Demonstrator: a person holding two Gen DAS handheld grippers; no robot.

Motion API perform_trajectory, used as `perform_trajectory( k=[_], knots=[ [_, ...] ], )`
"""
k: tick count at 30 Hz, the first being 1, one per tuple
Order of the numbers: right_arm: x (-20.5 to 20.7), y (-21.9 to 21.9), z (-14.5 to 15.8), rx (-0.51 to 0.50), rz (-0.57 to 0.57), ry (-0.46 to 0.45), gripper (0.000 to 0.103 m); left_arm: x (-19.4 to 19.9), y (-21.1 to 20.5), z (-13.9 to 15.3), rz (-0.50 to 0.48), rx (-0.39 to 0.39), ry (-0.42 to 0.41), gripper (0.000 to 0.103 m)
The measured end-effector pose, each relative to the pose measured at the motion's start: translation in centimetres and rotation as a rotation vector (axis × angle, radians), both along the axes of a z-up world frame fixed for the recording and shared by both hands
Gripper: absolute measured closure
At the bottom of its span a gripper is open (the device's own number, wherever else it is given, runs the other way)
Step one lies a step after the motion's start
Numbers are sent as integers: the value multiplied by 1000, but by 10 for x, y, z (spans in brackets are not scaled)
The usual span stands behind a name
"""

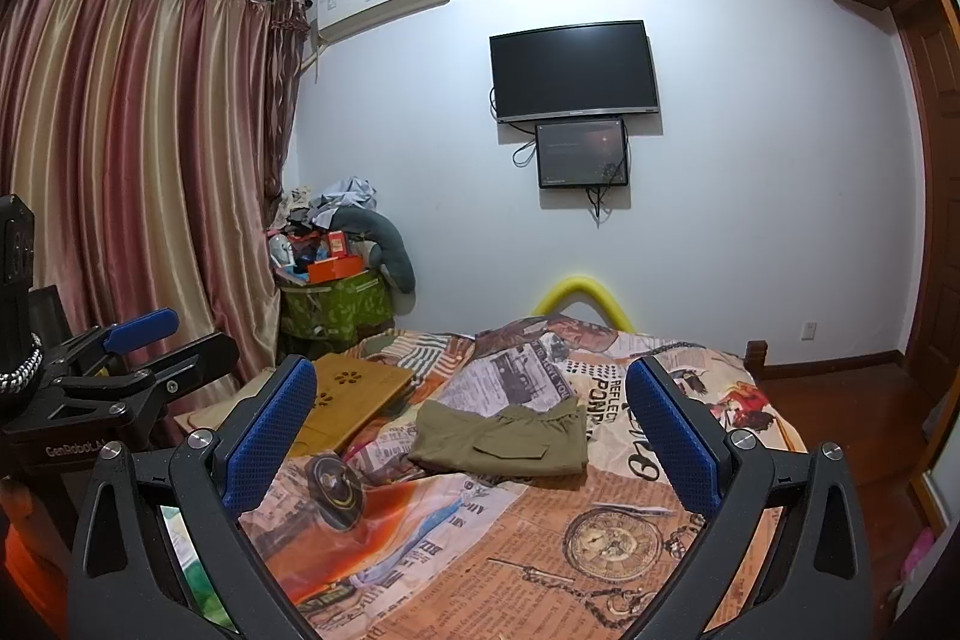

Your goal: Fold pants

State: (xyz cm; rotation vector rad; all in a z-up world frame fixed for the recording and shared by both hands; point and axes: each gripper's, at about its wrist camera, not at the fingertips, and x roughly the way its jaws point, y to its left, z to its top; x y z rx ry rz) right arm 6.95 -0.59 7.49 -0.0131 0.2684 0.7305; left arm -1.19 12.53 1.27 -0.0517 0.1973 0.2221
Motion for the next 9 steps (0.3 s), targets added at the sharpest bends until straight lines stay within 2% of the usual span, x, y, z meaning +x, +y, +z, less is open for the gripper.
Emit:
perform_trajectory(
  k=[9],
  knots=[
    [2,-2,-1,-4,-3,4,0,1,-1,0,-7,3,4,0]
  ],
)
